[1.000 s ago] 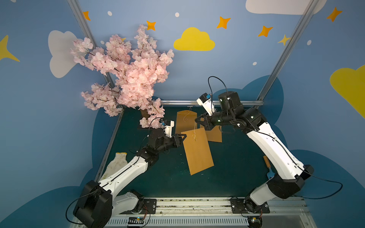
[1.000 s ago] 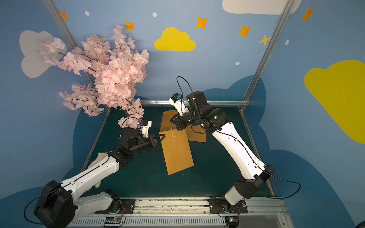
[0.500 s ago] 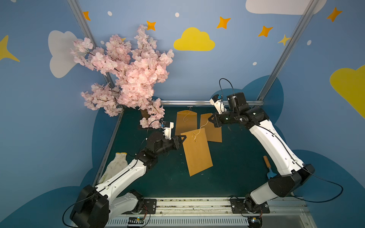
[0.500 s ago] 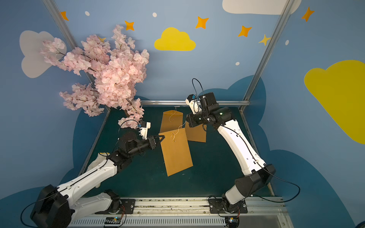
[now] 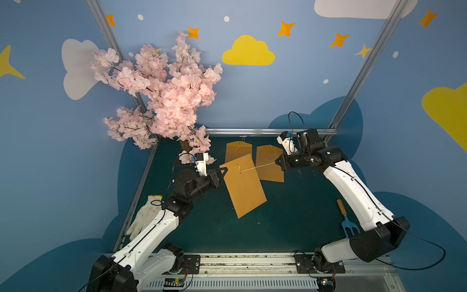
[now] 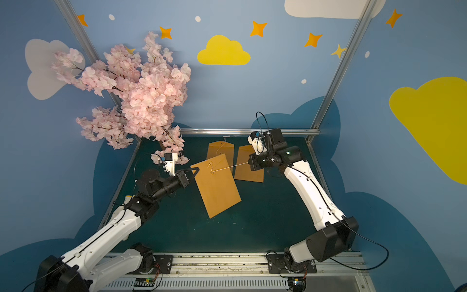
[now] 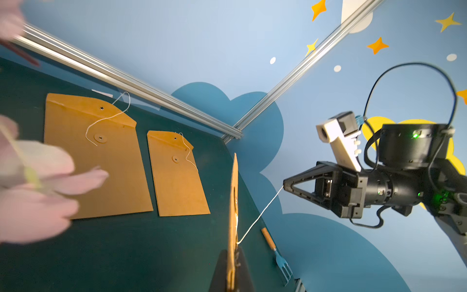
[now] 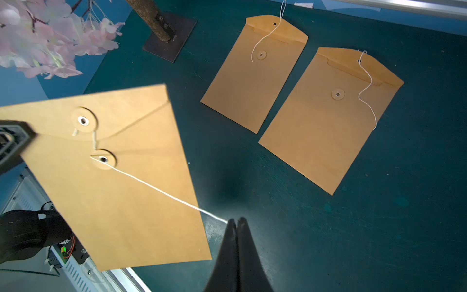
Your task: Open the file bag
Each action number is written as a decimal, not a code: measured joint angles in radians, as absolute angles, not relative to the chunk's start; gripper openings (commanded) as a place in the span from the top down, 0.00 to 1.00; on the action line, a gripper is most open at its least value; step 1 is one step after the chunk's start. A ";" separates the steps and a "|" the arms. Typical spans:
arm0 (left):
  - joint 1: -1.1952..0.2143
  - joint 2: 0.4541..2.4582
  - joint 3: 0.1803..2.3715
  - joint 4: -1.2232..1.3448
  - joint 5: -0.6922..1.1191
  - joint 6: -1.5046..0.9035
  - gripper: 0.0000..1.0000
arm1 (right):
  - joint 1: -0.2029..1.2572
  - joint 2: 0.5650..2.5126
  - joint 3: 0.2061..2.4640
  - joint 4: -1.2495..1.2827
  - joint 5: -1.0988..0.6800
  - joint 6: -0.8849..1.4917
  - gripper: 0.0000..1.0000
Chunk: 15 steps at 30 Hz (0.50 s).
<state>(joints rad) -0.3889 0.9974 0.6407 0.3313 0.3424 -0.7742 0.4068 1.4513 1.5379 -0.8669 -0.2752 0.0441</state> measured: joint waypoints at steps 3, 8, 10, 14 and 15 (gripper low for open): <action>-0.380 0.991 0.641 0.330 0.371 -0.778 0.97 | 0.402 1.446 1.517 -0.855 -0.283 0.046 1.00; -0.380 0.992 0.640 0.330 0.413 -0.789 0.98 | 0.394 1.446 1.519 -0.834 -0.300 0.049 1.00; -0.380 0.999 0.640 0.330 0.426 -0.791 0.98 | 0.394 1.446 1.530 -0.834 -0.305 0.049 1.00; -0.381 1.024 0.640 0.330 0.465 -0.792 0.98 | 0.393 1.451 1.586 -0.832 -0.308 0.052 1.00; -0.381 1.028 0.640 0.330 0.475 -0.791 0.97 | 0.393 1.452 1.600 -0.831 -0.308 0.052 1.00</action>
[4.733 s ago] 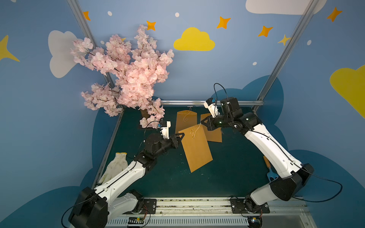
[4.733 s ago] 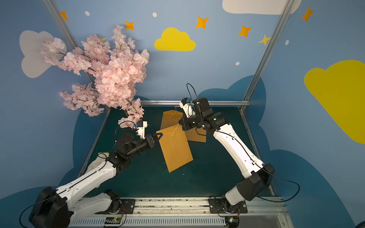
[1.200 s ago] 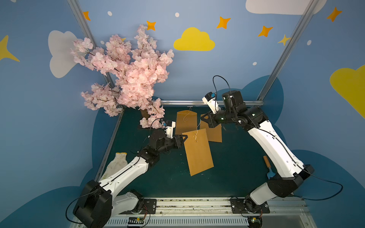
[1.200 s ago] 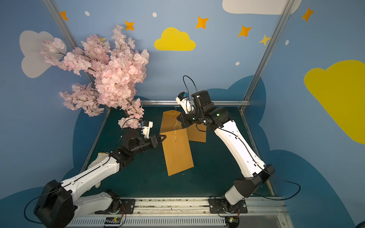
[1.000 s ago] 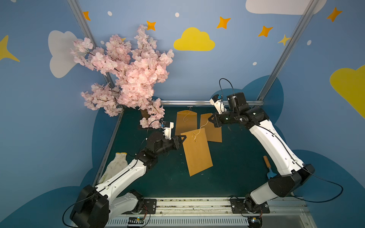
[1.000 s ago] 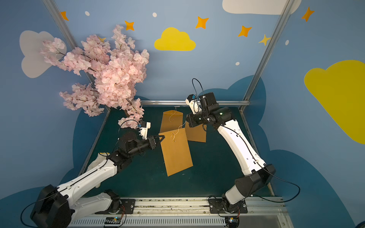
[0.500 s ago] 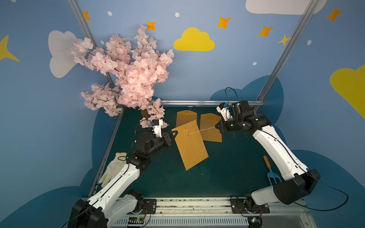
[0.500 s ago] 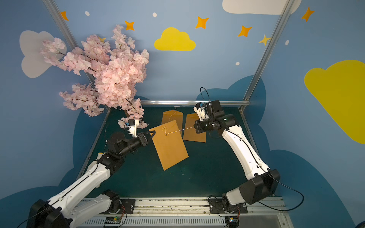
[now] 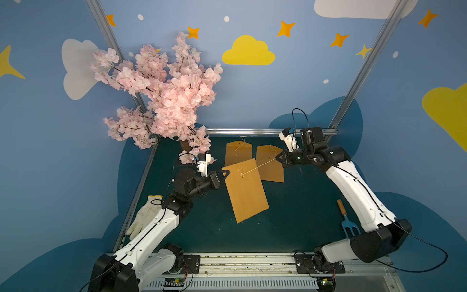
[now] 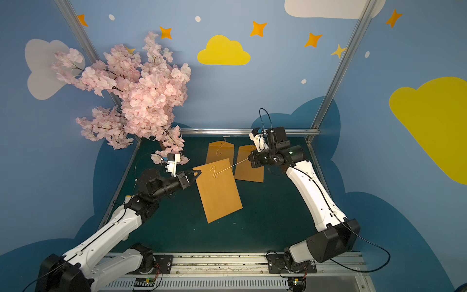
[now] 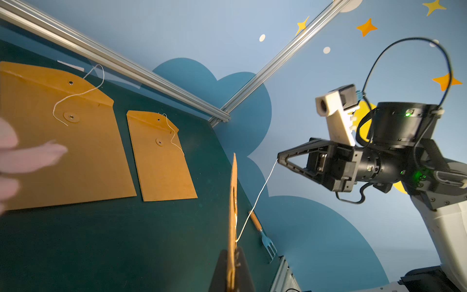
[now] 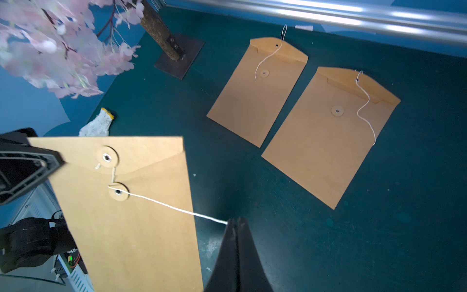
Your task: Open the file bag
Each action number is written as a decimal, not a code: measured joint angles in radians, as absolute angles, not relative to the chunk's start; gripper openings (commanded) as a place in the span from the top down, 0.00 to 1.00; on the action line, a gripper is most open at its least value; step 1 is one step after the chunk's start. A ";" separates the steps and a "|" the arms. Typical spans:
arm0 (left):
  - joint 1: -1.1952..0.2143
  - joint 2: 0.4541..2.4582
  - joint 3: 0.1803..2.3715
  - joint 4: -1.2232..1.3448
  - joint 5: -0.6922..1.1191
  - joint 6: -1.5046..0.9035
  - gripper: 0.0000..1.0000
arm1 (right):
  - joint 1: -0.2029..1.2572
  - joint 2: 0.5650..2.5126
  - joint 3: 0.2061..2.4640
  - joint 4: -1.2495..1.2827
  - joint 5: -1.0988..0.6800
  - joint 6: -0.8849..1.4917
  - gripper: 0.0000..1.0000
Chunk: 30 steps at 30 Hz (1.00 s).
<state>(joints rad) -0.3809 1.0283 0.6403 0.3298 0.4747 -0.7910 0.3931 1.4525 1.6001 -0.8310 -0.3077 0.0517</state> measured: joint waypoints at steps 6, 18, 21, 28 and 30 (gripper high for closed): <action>-0.386 1.029 0.640 0.306 0.501 -0.775 0.97 | 0.373 1.479 1.651 -0.827 -0.306 0.049 1.00; -0.349 0.966 0.634 0.308 0.394 -0.781 0.98 | 0.343 1.480 1.544 -0.822 -0.297 0.046 1.00; -0.330 0.989 0.634 0.329 0.368 -0.794 0.97 | 0.344 1.456 1.489 -0.817 -0.309 0.047 1.00; -0.316 1.082 0.685 0.362 0.316 -0.805 0.98 | 0.421 1.385 1.372 -0.788 -0.334 0.069 1.00; -0.316 1.107 0.709 0.372 0.309 -0.806 0.97 | 0.467 1.376 1.359 -0.783 -0.338 0.076 1.00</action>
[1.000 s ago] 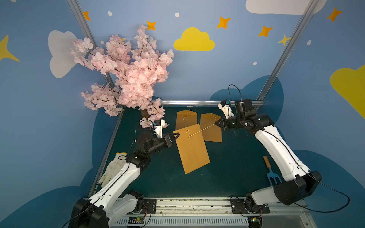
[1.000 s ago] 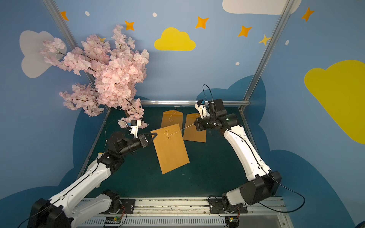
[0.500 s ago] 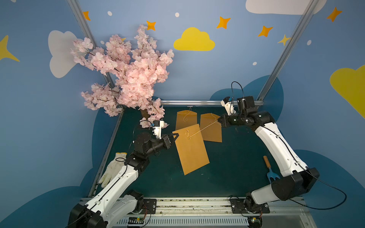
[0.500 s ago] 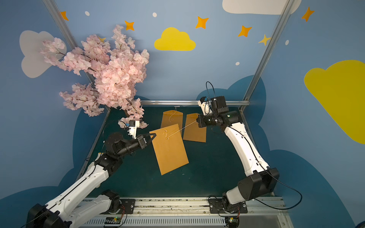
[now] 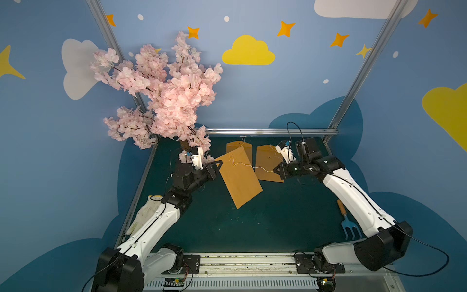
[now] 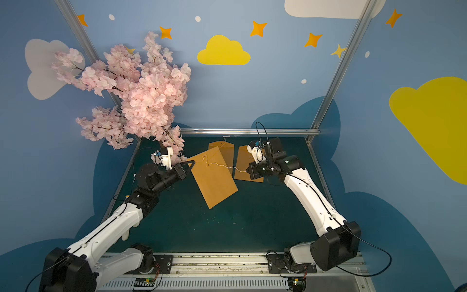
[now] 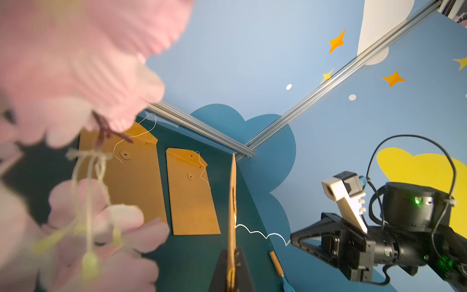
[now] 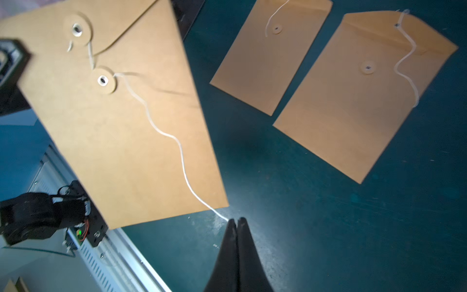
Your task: Open the file bag
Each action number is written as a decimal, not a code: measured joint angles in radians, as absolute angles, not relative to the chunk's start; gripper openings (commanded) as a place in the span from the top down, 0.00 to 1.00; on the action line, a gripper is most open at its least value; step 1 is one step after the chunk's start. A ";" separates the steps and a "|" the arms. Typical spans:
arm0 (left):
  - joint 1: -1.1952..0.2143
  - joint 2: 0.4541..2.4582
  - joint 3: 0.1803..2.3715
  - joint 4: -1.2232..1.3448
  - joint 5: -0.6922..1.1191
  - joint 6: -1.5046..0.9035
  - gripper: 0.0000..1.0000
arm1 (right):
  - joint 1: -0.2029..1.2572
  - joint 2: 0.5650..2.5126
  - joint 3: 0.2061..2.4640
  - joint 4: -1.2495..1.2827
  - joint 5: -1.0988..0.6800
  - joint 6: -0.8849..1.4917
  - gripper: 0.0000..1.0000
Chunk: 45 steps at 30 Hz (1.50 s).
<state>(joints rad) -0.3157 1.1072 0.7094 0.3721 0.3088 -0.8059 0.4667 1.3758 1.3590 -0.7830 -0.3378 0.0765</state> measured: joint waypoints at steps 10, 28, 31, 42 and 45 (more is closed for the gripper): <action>-0.314 1.192 0.788 0.422 0.298 -0.816 0.97 | 0.659 1.368 1.374 -0.772 -0.360 0.126 1.00; -0.148 1.233 0.823 0.468 0.386 -0.929 0.98 | 0.686 1.366 1.375 -0.812 -0.293 0.096 1.00; -0.144 1.245 0.823 0.473 0.397 -0.948 0.97 | 0.701 1.366 1.369 -0.810 -0.300 0.097 1.00; -0.192 1.293 0.842 0.471 0.451 -0.925 0.97 | 0.770 1.398 1.507 -0.805 -0.384 0.109 1.00; -0.243 1.304 0.842 0.458 0.450 -0.896 0.98 | 0.772 1.402 1.591 -0.805 -0.403 0.108 1.00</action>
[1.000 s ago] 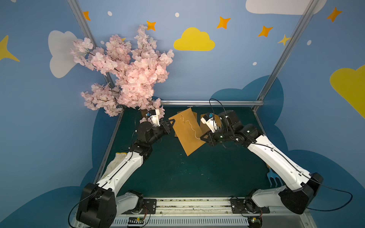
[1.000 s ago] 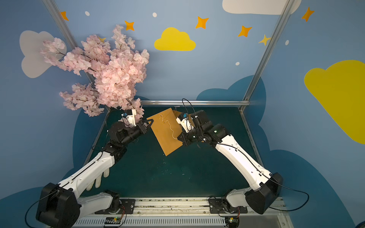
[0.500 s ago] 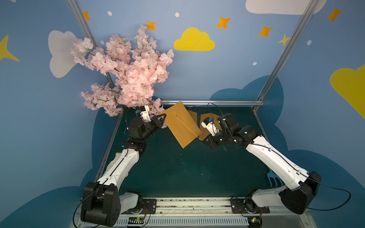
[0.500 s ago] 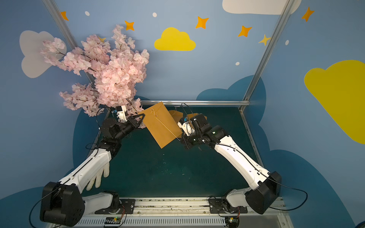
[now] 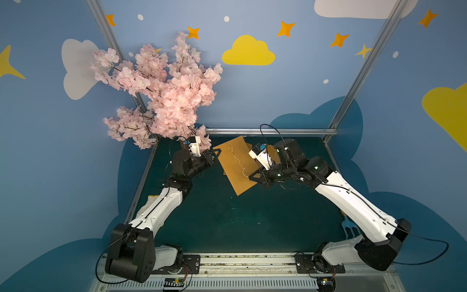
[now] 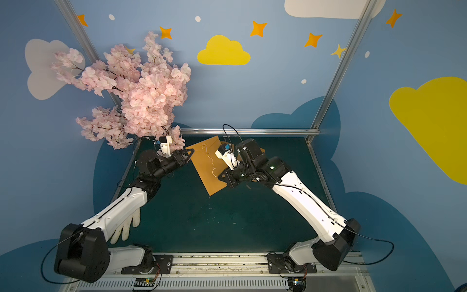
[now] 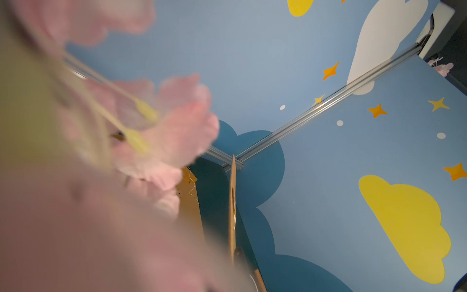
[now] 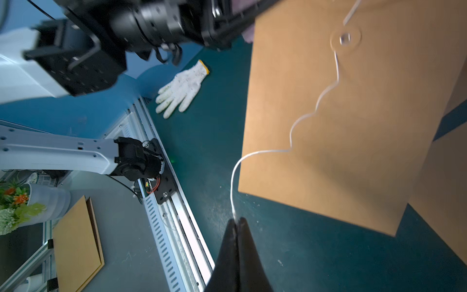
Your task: Open the file bag
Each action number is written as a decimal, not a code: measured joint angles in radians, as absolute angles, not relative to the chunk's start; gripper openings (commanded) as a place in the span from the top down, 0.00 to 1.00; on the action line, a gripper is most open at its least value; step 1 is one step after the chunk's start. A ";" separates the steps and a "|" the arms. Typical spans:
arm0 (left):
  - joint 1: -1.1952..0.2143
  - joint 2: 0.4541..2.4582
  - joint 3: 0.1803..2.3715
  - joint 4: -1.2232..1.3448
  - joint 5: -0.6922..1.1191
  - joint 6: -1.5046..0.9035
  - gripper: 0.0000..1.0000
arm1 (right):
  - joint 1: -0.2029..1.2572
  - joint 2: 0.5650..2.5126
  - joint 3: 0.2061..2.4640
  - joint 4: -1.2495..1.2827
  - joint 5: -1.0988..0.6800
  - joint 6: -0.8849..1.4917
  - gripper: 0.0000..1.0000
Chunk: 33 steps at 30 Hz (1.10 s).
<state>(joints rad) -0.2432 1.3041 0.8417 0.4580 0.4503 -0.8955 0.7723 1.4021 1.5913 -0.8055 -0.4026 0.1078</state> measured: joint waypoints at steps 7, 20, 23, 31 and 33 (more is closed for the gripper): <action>-0.387 1.338 0.850 0.406 0.433 -0.802 0.97 | 0.762 1.431 1.762 -0.828 -0.408 0.095 1.00; -0.498 1.432 0.884 0.368 0.365 -0.744 0.97 | 0.727 1.513 1.846 -0.848 -0.417 0.098 1.00; -0.516 1.469 0.901 0.368 0.356 -0.748 0.98 | 0.727 1.528 1.892 -0.851 -0.431 0.102 1.00; -0.554 1.515 0.928 0.401 0.352 -0.755 0.98 | 0.723 1.554 1.955 -0.859 -0.428 0.106 1.00; -0.560 1.515 0.926 0.410 0.355 -0.755 0.97 | 0.712 1.557 1.960 -0.868 -0.416 0.100 1.00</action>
